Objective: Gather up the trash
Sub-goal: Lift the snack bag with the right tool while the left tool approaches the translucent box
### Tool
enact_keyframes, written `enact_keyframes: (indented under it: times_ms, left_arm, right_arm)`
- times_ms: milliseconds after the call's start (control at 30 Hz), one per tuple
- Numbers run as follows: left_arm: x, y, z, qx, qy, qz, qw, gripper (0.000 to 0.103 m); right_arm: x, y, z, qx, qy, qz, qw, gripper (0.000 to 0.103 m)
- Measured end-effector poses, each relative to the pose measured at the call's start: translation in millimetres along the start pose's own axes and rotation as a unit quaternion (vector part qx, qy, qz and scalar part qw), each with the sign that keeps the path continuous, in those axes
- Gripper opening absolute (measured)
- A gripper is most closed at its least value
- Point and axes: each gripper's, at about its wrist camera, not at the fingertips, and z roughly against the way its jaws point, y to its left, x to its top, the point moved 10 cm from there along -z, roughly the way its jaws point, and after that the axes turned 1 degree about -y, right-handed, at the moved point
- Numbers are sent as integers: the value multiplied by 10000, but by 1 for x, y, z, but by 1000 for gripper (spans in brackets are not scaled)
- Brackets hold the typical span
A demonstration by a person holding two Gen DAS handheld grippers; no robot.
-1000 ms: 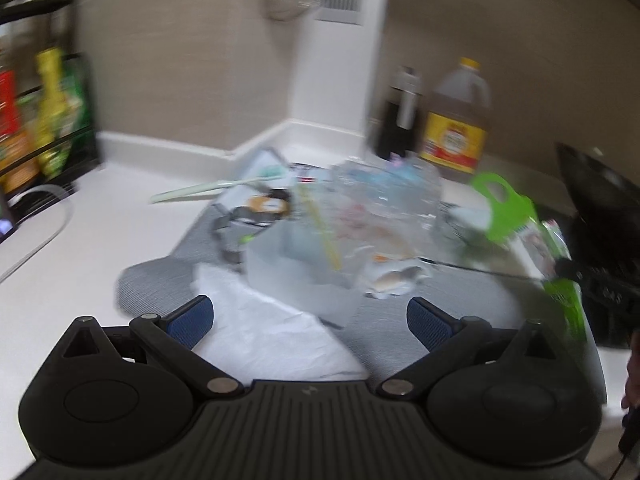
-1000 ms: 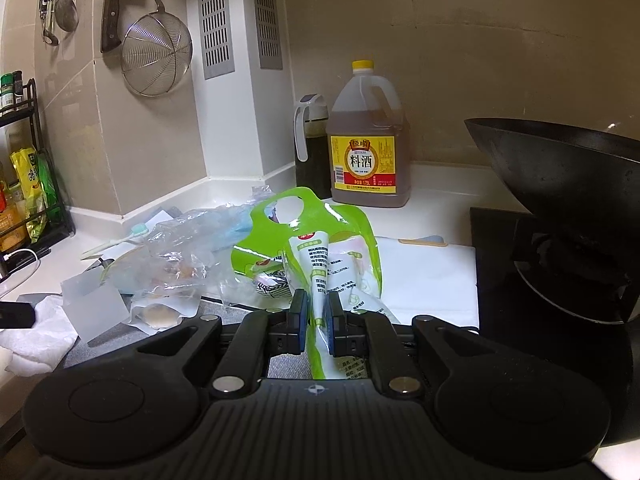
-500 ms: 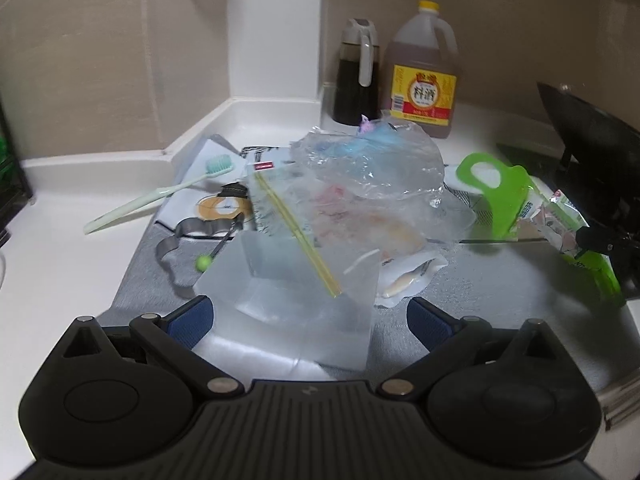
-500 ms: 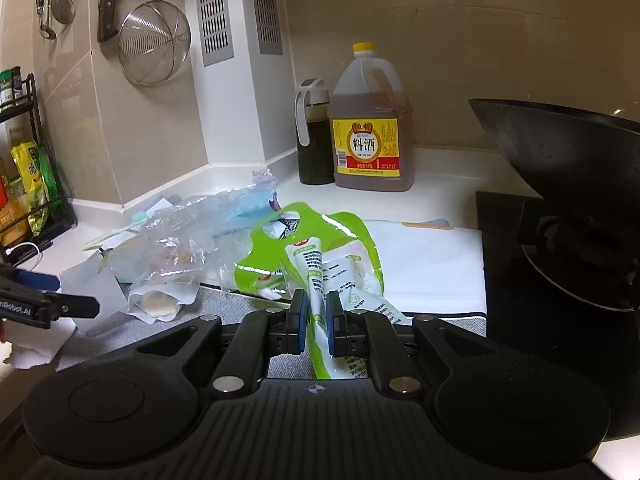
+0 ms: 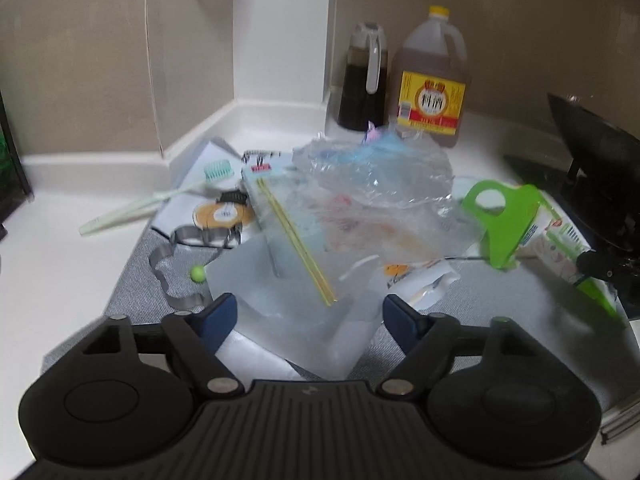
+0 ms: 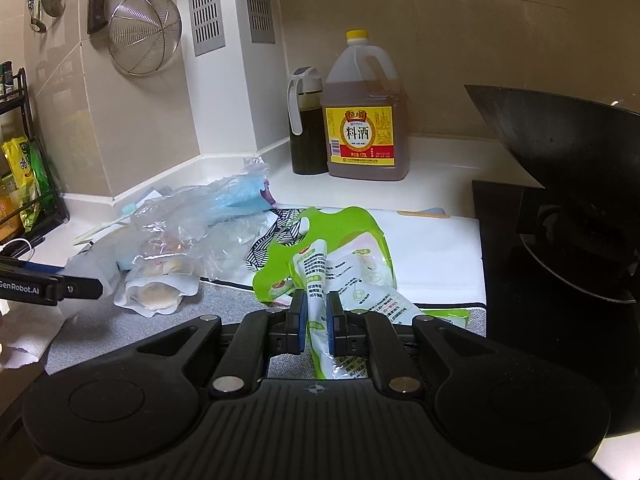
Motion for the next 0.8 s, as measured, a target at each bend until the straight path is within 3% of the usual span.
enact_keyframes:
  times_ms: [300,433,567,800]
  left_arm:
    - [10,4,42,149,-456,287,9984,71]
    - [14,11,66,231,-703,415,9964,71]
    - [2,19,63,478,-542,417,9965,71]
    - [-9,31,59,470,-286,803,9953,74]
  right_arm:
    - [11,0,15,18,-223,-37,9997,11]
    - [14,-1,20,29,-286,-41,9996,11]
    - [10,3,21,63,-223,-20,9997,11]
    - [8,4,27,57,-223,40,9997,11]
